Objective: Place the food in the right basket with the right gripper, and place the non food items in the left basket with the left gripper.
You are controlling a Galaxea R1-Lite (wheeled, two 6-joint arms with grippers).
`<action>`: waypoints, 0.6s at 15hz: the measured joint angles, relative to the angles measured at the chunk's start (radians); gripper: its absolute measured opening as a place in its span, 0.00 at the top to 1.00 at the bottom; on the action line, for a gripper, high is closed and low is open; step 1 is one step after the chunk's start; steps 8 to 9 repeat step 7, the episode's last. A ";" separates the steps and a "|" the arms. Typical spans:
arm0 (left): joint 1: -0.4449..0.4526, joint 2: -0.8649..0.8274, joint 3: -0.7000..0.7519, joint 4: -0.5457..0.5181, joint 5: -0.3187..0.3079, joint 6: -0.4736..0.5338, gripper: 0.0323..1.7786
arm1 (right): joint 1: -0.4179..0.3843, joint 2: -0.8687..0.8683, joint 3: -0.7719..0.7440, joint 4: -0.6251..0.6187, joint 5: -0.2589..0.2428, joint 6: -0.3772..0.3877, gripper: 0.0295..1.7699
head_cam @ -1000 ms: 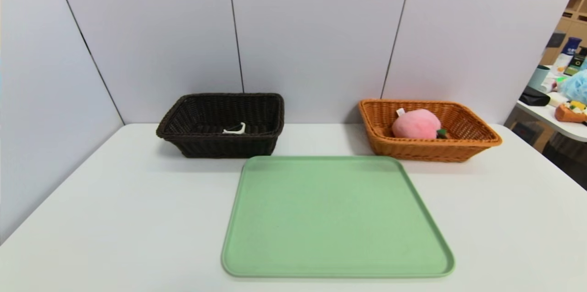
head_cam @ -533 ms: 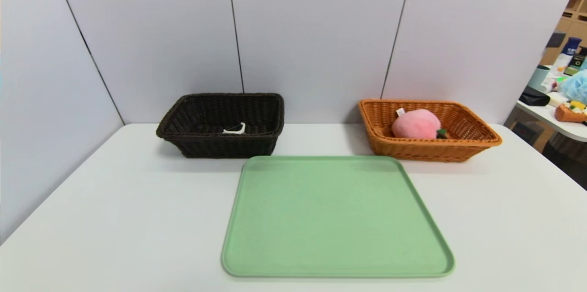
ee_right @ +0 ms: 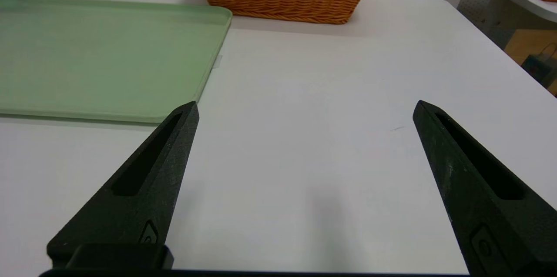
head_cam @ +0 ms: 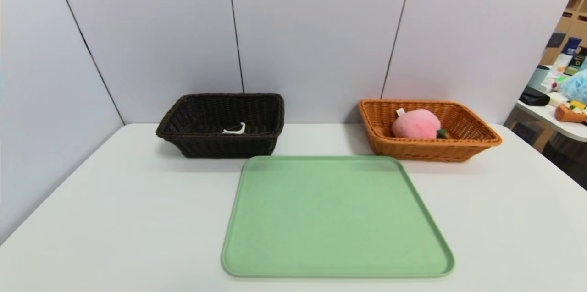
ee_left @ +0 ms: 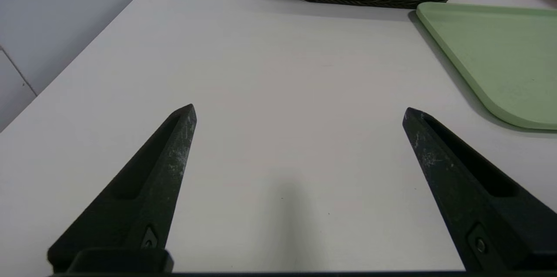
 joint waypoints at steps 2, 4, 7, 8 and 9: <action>0.000 0.000 0.000 0.000 0.000 0.000 0.05 | 0.000 0.000 0.000 0.000 0.001 0.004 0.04; 0.000 0.000 0.000 0.000 0.000 -0.001 0.05 | 0.000 0.000 0.000 0.000 -0.003 0.011 0.04; 0.000 0.000 0.000 0.000 0.000 0.000 0.05 | 0.000 0.000 0.000 -0.001 -0.004 0.013 0.04; 0.000 0.000 0.000 0.000 0.000 0.000 0.05 | 0.000 0.000 0.000 -0.001 -0.004 0.013 0.04; 0.000 0.000 0.000 0.000 0.000 0.000 0.05 | 0.000 0.000 0.000 -0.001 -0.004 0.013 0.04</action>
